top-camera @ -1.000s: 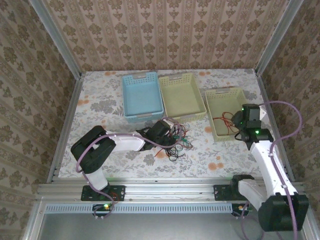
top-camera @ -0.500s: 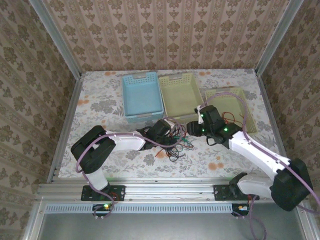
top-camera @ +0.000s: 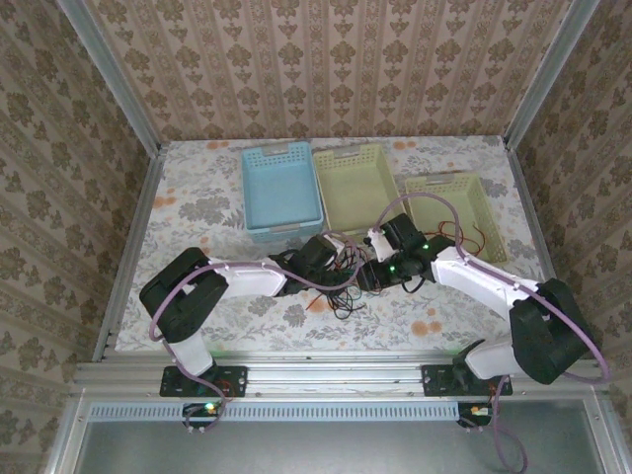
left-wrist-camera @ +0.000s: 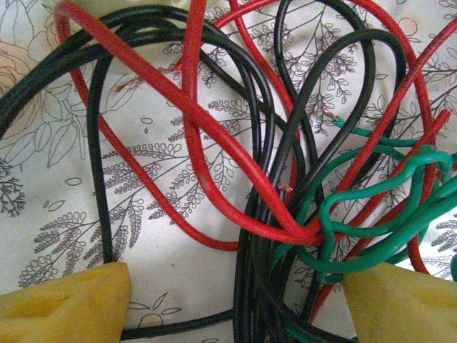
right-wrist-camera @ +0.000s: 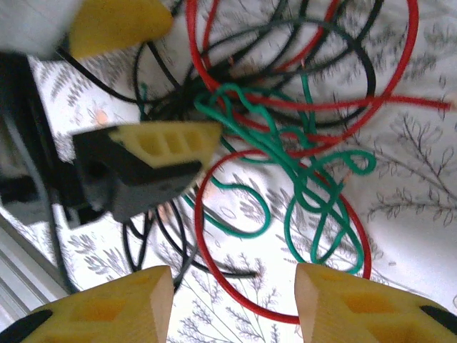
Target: Untangle the cables
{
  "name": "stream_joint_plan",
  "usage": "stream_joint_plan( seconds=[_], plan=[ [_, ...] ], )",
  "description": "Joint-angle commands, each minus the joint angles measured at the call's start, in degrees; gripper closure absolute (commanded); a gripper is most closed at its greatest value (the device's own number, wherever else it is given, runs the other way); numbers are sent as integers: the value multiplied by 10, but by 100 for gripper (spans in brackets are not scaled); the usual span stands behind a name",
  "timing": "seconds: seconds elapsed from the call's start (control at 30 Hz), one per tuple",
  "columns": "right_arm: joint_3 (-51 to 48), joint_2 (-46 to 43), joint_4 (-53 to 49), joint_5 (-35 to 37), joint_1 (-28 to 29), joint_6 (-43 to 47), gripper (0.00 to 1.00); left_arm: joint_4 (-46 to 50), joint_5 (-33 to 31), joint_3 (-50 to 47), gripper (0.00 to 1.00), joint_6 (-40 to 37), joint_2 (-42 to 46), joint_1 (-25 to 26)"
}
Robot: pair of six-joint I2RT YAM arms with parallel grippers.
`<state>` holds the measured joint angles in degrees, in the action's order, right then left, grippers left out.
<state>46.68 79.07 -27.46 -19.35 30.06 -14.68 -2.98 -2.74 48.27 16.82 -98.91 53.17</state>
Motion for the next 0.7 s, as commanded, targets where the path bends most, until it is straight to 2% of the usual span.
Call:
stream_joint_plan(
  seconds=[0.0,0.1,0.33,0.53,0.6,0.67],
  plan=[
    [-3,2,-14,12,4,11,49,10,23,-6,21,-1,10,-5],
    [1,2,-5,30,4,13,49,12,26,-5,20,-2,10,-5],
    [0,36,3,18,30,12,49,15,30,1,20,-2,3,-6],
    [5,57,10,48,46,10,51,16,33,2,20,-2,3,-6],
    [7,62,17,57,46,8,57,18,34,2,20,-3,3,-5],
    [6,61,29,73,46,1,74,19,35,2,20,-2,4,-6]
  ],
)
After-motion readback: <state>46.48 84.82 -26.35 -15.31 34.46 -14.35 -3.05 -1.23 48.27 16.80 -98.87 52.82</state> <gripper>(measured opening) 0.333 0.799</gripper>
